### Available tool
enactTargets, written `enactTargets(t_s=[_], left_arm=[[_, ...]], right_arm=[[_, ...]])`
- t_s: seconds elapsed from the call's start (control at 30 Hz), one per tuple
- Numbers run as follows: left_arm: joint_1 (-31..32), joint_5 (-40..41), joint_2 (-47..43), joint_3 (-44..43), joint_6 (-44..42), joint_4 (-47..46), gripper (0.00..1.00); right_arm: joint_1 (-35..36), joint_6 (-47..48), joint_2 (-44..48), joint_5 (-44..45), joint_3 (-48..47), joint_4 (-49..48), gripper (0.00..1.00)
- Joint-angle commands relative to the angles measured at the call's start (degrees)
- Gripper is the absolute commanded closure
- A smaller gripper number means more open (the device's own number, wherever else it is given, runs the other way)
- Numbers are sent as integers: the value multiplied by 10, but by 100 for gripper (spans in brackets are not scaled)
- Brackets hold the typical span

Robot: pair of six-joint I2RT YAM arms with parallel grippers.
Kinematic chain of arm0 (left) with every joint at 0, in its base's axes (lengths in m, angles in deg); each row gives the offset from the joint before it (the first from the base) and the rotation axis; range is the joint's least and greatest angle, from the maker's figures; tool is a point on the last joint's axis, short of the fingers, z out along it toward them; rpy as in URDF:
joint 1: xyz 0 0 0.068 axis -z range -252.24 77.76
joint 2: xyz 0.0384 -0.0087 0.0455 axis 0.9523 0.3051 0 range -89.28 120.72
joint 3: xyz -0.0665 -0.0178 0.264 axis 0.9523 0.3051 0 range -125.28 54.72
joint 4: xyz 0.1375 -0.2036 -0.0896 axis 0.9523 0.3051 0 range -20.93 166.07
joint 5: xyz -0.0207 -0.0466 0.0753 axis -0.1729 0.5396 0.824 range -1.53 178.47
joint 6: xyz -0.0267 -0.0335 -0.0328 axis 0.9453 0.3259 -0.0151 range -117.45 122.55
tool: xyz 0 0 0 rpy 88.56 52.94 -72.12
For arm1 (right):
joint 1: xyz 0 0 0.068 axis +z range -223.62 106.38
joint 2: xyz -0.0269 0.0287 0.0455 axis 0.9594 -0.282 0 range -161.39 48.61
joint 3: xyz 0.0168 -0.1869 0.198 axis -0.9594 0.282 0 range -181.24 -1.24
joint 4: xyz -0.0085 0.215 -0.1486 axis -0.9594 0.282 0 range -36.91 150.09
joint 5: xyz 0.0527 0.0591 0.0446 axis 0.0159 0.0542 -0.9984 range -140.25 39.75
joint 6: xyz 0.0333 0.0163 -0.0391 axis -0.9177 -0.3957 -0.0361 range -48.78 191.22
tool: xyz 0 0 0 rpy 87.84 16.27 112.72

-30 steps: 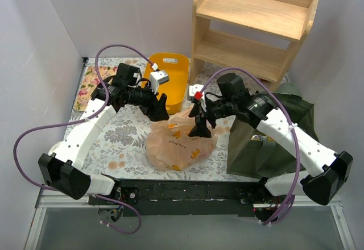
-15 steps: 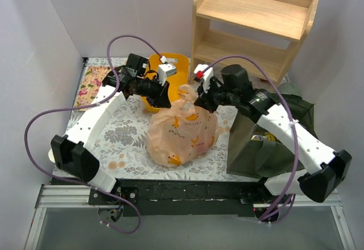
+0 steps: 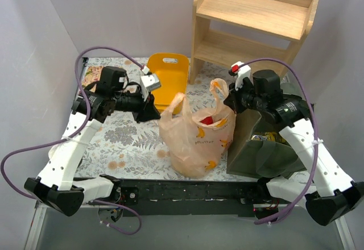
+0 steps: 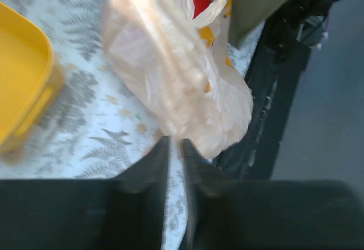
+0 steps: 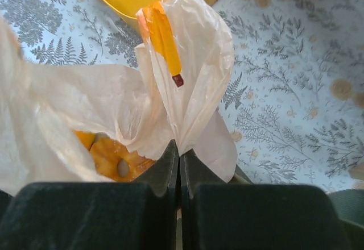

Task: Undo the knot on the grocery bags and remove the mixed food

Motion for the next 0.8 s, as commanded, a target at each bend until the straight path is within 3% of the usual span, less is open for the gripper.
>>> enactTargets(t_s=[0.0,0.03,0.1,0.17,0.23,0.43,0.77], left_arm=[[3,-27,-21,46,6,48,69],[3,-8,-22,43,18,31,52],[3,69,-20,21,65,-40,35],[3,104,-8,-2,93,-105,19],[3,130,32,-45,115,-142,13],[8,41,166,-132,175,-202,11],[51,-38,232,-85,173,-212,10]], right_arm=[[-5,-9,-17,-10,22,-92,99],[-5,-3,-19,-12,22,-103,99],[-5,6,-24,-22,17,-125,99],[-5,24,-30,-41,5,-133,99],[-5,29,-40,-50,-17,-138,99],[-5,3,-69,-69,-76,-161,99],[-5,-12,-113,-95,-132,-177,99]])
